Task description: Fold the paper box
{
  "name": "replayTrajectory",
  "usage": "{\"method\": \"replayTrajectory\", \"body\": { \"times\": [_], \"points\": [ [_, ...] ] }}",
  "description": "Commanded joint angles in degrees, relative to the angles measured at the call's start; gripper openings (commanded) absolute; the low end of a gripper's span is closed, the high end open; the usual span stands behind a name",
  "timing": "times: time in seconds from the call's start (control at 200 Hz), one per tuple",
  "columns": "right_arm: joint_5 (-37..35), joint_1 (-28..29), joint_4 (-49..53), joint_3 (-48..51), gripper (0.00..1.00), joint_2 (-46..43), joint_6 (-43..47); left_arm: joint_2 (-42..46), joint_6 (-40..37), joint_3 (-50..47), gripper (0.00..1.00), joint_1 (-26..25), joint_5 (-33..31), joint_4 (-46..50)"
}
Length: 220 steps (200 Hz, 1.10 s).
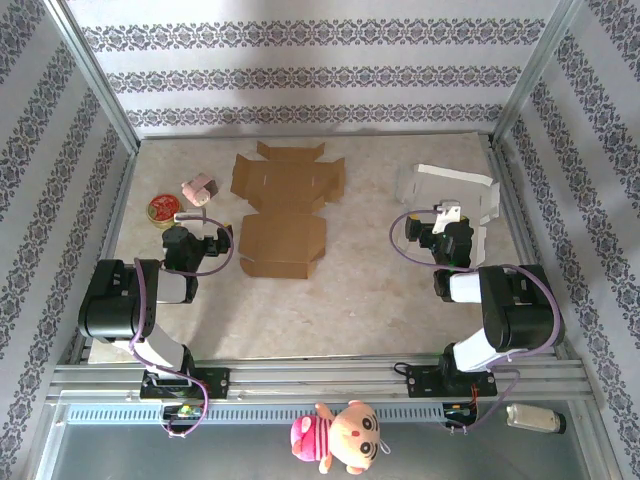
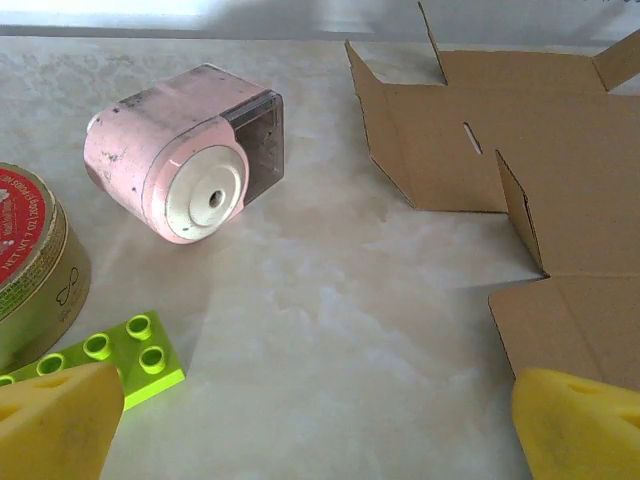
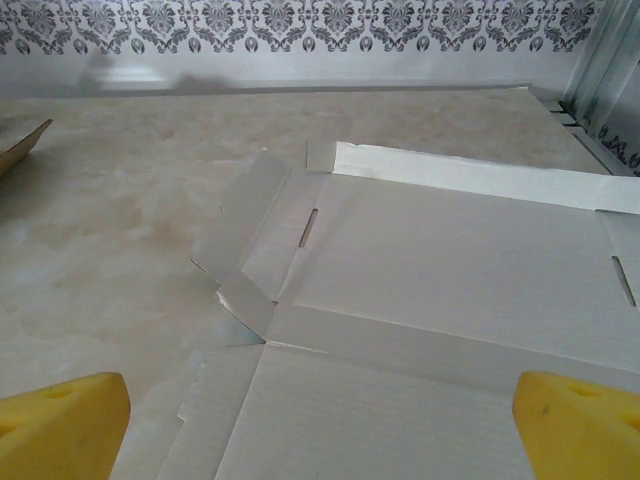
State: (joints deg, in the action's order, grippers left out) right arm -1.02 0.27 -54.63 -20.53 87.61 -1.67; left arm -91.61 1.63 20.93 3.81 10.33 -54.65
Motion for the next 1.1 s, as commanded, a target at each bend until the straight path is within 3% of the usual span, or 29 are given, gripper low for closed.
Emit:
{"method": "replayTrajectory", "body": {
  "times": [0.0,0.12,0.42,0.49,0.555,0.605,0.67,0.76,0.894,1.019,1.094],
  "points": [
    [0.71,0.79,-0.97,-0.56,0.98,0.3,0.55,0.27,-0.97,0.78,0.99,-0.5,0.52,-0.67],
    [0.75,0.78,-0.92,-0.65,0.98,0.3,0.51,0.3,1.64,-0.93,0.99,-0.47,-5.79,-3.93],
    [2.74,-0.27,-0.38,-0.95,0.98,0.06,-0.48,0.6,1.79,-1.55,0.99,-0.47,-6.06,-4.78],
    [3.43,-0.27,3.51,-1.93,0.98,-2.99,-0.23,2.18,1.56,-2.39,0.99,-0.47,-5.84,-5.28],
    [3.04,-0.27,13.08,-4.39,0.98,-8.51,-0.49,7.09,1.19,-3.4,0.99,-0.45,-5.86,-2.99],
    [2.97,-0.27,22.92,-7.97,0.98,-12.54,-1.79,13.01,1.75,-3.02,0.99,-0.56,-7.4,3.15],
    [4.25,-0.24,33.45,-12.89,0.98,-15.77,-11.62,21.86,6.65,0.35,0.99,-0.65,-11.34,18.1],
    [15.93,0.54,42.24,-20.22,0.9,-14.38,-22.38,29.7,17.86,7.11,0.99,-0.82,-12.83,36.76],
    [28.78,6.88,53.66,-35.5,0.91,-2.82,-30.36,32.45,33.98,18.82,0.99,-2.17,0.02,58.9],
    [28.61,13.34,66.18,-53.09,0.91,11.03,-28.39,30.27,43.2,27.46,1.0,-5.8,10.9,72.06],
    [27.14,15.36,70.84,-63.21,0.9,19.82,-28.17,29.36,43.79,31.06,1.0,-11.13,11.11,78.28]
  ]
}}
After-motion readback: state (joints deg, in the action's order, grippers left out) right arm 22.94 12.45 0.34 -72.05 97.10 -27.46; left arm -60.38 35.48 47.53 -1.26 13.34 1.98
